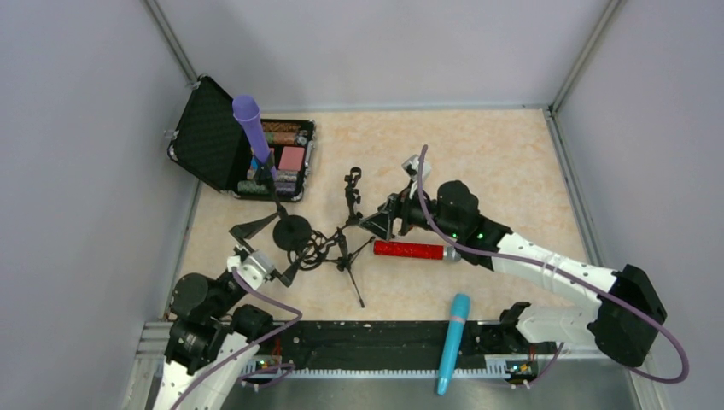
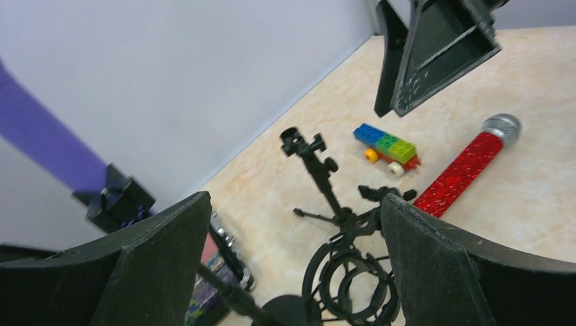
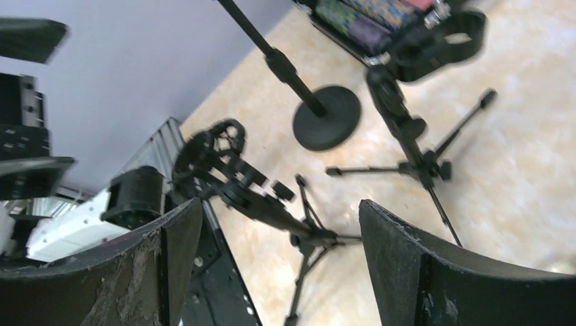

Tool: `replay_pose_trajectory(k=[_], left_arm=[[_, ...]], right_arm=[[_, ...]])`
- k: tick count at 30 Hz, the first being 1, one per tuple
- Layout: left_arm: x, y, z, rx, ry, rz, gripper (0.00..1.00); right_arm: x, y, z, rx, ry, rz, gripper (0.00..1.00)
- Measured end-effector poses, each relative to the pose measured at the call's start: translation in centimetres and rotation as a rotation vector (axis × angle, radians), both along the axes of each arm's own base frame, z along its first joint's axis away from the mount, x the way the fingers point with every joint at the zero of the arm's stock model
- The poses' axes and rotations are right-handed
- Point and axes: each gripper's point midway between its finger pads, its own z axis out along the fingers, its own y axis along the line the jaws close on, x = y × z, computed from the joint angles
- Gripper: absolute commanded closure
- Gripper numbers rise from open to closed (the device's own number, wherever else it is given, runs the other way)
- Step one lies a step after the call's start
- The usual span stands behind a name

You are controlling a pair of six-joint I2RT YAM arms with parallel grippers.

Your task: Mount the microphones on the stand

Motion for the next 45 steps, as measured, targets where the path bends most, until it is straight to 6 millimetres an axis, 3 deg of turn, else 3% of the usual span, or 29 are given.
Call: replay_pose_trajectory(k=[5,11,22,28,36,45], left_arm=[[0.2,-2.3,0.5,0.014,0.008,-0.118,0.01],[1.3,-4.7,0.8,0.022,0.028,-0.224,0.01],[4.1,-9.0,0.8,0.041,0.090,-0.389,0.01],[4.6,-13.3,0.2,0.082,0.128,-0.494,0.01],[5.4,-19.5,-4.6,0.204,0.236,-0.581,0.01],[5.8,-23.7,-12.2,0.331,0.381,-0.608,0.02]], right_arm=[[0.2,-2.5,-3.1,-0.048,0.052,-0.047,0.16],[0.1,-4.3,-5.5,-0.069,0.113,-0.078,0.16],[1.4,-8.5,-7.5,-0.050,0.189,-0.174,0.16],[1.8,-10.2,-8.6,-0.040,0.238,-0.208,0.16],[2.4,-12.9,-9.6,-0.018,0.284,-0.275,0.16],[3.7,-16.3,-10.5,-0.035,0.297,-0.401,0.16]])
